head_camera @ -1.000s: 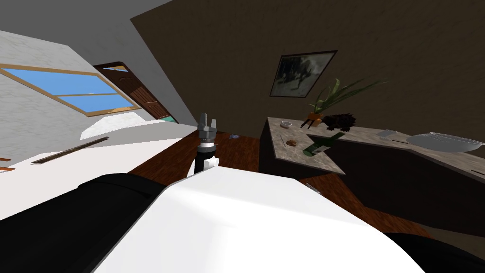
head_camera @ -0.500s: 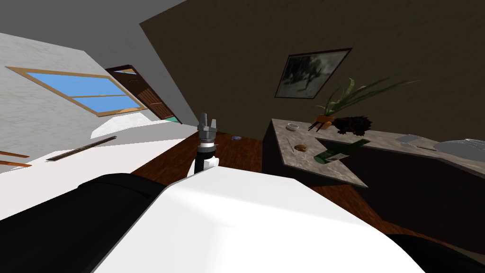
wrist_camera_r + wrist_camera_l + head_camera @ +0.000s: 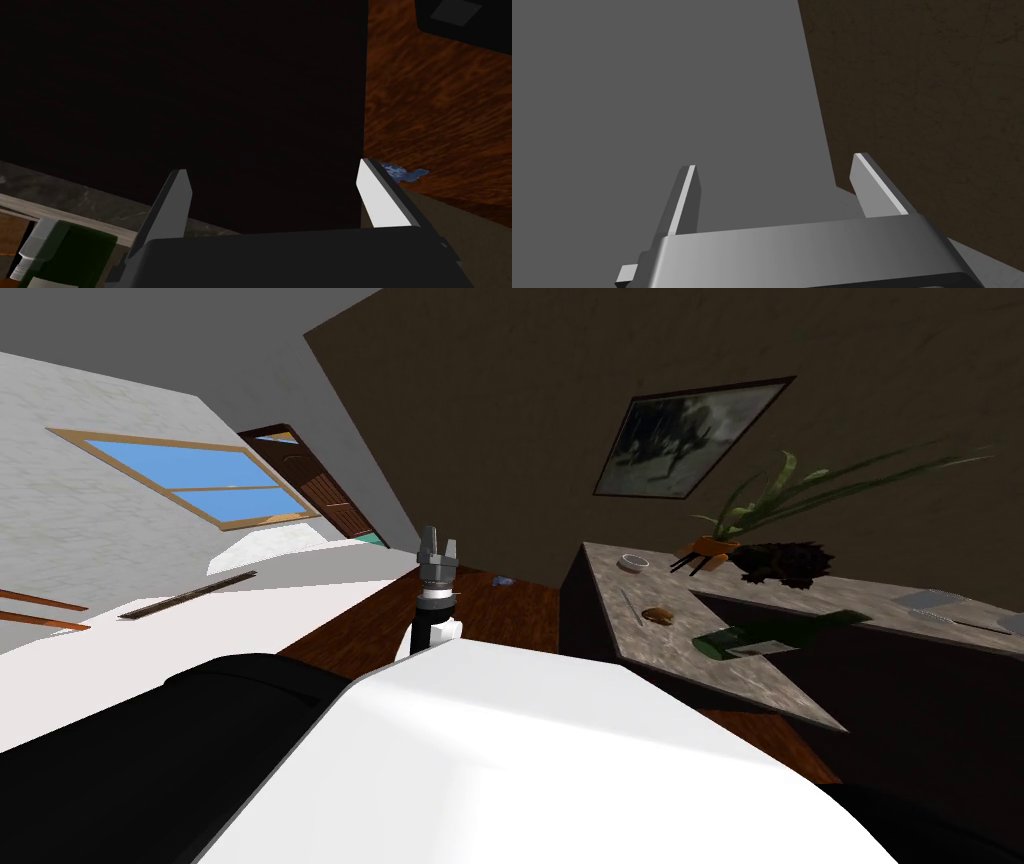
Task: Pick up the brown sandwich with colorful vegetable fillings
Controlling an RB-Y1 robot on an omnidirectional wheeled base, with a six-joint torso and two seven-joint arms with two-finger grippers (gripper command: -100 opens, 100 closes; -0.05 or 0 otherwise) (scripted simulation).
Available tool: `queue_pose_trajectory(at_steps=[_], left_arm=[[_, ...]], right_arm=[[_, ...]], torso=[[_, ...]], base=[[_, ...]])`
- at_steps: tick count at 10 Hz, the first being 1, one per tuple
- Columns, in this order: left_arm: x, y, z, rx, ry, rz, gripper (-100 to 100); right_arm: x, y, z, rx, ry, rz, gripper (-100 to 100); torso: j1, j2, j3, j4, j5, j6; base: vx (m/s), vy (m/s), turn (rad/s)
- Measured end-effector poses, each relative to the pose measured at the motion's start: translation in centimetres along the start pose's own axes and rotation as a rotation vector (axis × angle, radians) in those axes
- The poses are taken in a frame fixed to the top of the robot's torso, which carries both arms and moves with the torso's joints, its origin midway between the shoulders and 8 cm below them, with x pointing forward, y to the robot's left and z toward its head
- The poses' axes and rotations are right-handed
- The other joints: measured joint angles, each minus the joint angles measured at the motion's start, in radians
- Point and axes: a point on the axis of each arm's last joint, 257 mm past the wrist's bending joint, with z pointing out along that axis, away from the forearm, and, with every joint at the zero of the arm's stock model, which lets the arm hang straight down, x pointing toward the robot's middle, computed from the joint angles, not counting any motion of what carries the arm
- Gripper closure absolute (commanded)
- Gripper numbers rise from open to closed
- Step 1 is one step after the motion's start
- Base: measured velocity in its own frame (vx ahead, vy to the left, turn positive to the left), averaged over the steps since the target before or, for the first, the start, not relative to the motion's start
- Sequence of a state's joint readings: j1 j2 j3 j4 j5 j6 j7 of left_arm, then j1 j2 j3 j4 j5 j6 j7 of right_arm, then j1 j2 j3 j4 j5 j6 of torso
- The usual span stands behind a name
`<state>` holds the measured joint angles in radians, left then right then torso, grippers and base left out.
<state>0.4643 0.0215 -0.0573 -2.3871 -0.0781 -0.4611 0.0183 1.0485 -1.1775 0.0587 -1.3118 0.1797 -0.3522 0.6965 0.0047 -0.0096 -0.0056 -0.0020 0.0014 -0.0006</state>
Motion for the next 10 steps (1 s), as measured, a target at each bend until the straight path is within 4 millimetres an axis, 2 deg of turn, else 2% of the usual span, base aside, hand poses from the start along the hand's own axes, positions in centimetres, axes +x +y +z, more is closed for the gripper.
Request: queue_pose_trajectory(at_steps=[2,5,6,8,9,10], left_arm=[[0.0,0.0,0.0,0.0,0.0,0.0,0],[0.0,0.0,0.0,0.0,0.0,0.0,0],[0.0,0.0,0.0,0.0,0.0,0.0,0],[0.0,0.0,0.0,0.0,0.0,0.0,0],[0.0,0.0,0.0,0.0,0.0,0.0,0],[0.0,0.0,0.0,0.0,0.0,0.0,0]], right_arm=[[4.1,-2.7,-2.2,0.034,0.122,-0.087,-100],[7.2,-5.8,-4.1,0.073,0.236,-0.164,-100],[8.5,-6.4,-5.4,0.08,0.279,-0.194,-100],[9.4,-7.7,-6.3,0.093,0.312,-0.217,-100],[10.4,-8.7,-7.2,0.1,0.347,-0.242,-100],[11.3,-9.9,-9.3,0.107,0.399,-0.278,-100]], torso=[[0.001,-0.006,-0.003,-0.001,0.0,-0.001],[0.0,-0.001,-0.001,0.0,0.0,0.0],[-0.001,-0.001,0.0,0.0,0.0,0.0],[-0.003,0.004,0.002,0.001,-0.001,0.0],[-0.003,0.001,0.001,0.001,-0.001,0.0],[-0.001,-0.004,-0.002,-0.001,0.0,-0.001]], base=[[0.235,0.078,0.11],[0.155,0.065,0.095],[0.135,0.035,0.061],[0.099,0.014,0.046],[0.236,0.053,0.224],[0.206,0.041,0.082]])
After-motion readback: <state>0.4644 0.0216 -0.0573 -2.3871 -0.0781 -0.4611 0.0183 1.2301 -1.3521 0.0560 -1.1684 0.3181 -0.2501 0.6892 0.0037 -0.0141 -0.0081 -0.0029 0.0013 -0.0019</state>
